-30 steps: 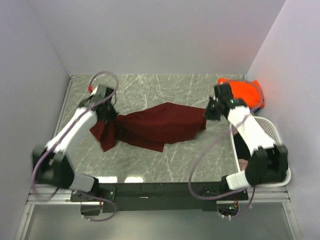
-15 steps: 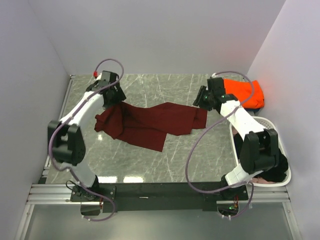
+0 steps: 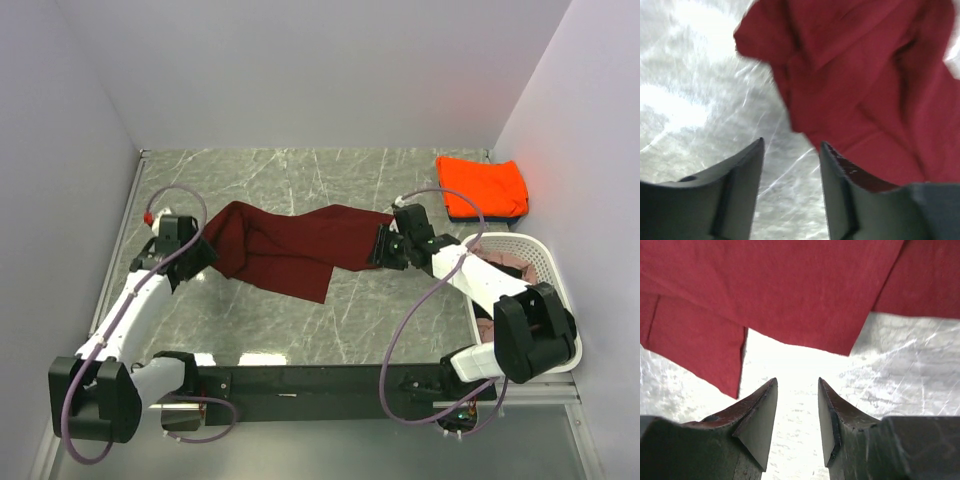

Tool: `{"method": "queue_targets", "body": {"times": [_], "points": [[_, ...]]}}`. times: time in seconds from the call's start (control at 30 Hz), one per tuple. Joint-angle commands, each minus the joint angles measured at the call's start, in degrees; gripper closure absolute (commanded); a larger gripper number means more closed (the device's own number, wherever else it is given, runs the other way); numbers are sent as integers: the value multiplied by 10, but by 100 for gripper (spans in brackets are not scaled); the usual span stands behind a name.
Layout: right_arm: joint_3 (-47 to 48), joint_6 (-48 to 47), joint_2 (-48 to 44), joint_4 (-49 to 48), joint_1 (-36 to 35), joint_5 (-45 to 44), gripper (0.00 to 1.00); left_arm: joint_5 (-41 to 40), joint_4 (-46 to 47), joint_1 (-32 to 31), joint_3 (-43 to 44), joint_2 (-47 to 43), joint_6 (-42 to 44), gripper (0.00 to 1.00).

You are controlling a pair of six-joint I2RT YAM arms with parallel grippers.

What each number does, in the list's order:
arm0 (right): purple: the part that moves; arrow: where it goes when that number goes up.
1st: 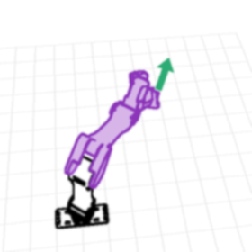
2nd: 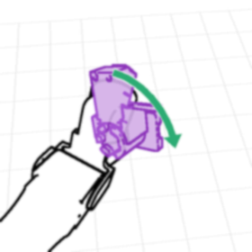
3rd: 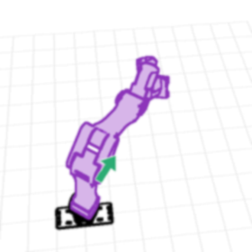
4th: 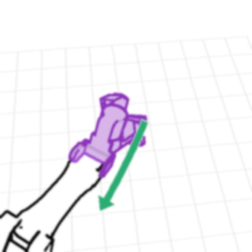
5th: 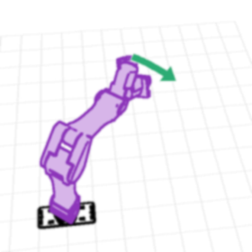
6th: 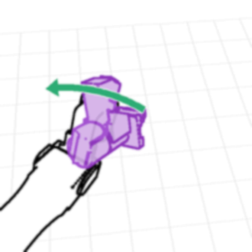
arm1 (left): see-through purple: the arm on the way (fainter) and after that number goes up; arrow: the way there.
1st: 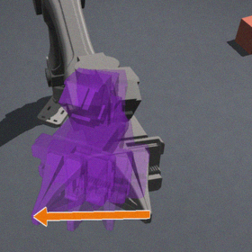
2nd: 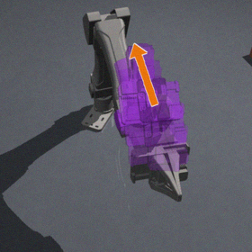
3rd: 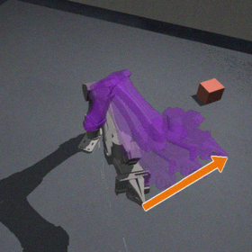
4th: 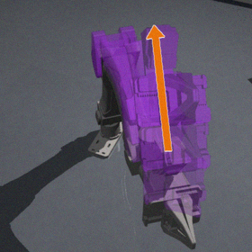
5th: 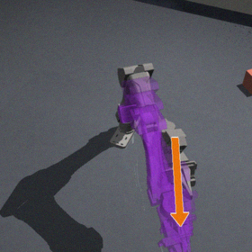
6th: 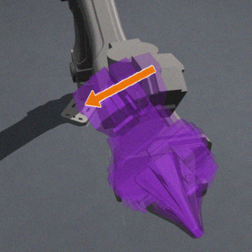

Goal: Fold and stack the t-shirts
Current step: Flatten the tshirt out

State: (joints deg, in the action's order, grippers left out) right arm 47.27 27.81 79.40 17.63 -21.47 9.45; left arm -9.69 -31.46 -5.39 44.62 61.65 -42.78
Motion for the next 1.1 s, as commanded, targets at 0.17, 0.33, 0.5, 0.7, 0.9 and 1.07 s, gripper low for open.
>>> {"method": "queue_targets", "body": {"times": [0.17,0.33,0.5,0.7,0.9,1.07], "points": [[-43,4,-53,-46,-4,27,55,47,147,18,-84,21,-39,49],[-59,-1,-69,-46,-4,28,55,56,191,20,-78,73,-30,49],[-70,0,-80,-50,-4,33,55,64,213,20,-58,140,-29,49],[-67,-14,-80,-39,-4,29,56,63,224,20,-37,181,-22,49],[-66,-13,-72,-38,-5,32,55,78,217,20,-11,205,-17,49],[-65,-12,-71,-40,-4,31,56,88,216,20,3,212,-19,50]]}}
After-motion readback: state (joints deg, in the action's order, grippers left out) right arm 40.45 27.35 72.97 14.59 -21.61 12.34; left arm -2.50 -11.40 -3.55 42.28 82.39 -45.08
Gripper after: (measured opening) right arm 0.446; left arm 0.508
